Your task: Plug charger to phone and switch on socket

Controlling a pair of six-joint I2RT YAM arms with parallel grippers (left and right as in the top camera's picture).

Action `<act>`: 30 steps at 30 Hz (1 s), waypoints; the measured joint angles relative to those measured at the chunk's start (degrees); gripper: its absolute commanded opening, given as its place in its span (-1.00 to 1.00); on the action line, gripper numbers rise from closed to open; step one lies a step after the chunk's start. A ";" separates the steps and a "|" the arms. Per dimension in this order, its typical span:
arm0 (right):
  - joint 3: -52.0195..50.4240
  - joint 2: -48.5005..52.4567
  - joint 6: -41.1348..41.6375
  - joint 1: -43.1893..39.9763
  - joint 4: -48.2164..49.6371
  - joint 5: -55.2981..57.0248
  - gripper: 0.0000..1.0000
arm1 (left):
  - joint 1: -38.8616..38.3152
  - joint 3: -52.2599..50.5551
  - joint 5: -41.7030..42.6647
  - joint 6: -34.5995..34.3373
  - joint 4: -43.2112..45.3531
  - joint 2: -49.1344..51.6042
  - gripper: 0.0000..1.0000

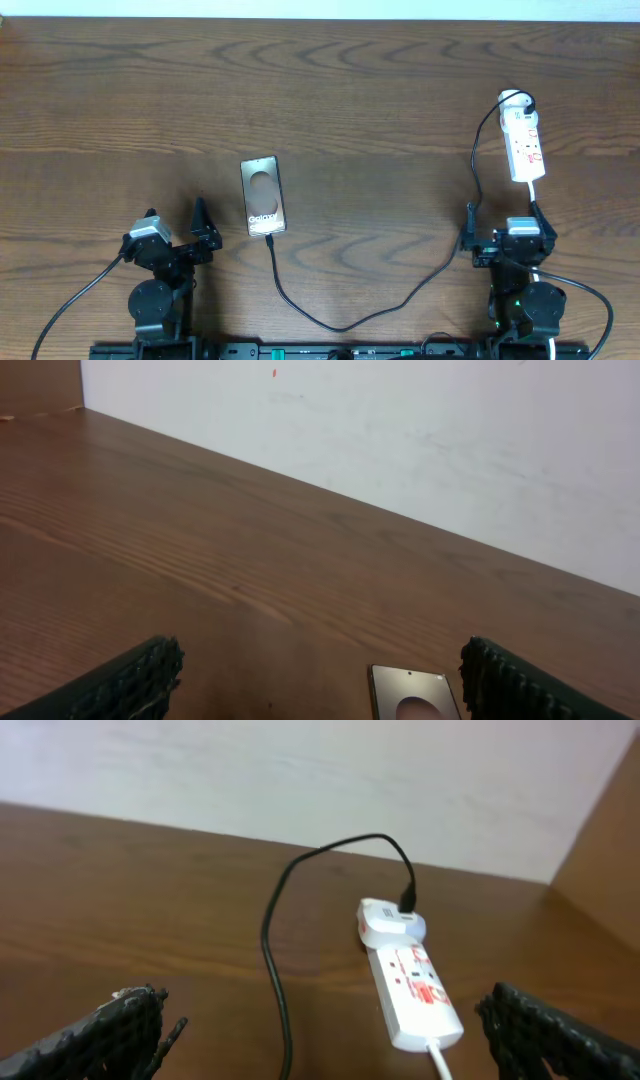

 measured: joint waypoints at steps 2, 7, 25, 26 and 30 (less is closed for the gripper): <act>0.00 0.00 2.62 0.00 0.15 1.49 0.99 | 0.00 0.00 0.02 0.00 0.00 0.00 0.82; 0.00 0.00 7.23 0.00 0.37 4.17 0.99 | 0.00 0.00 0.00 0.00 0.00 0.00 0.82; 0.00 0.00 9.77 0.00 0.44 5.05 0.99 | 0.00 0.00 0.00 0.00 0.00 0.00 0.82; 0.00 0.00 9.77 0.00 0.42 5.07 0.99 | 0.00 0.00 0.00 0.00 0.00 0.00 0.82; 0.00 0.00 9.77 0.00 0.44 5.07 0.99 | 0.00 0.00 0.00 0.00 0.00 0.00 0.82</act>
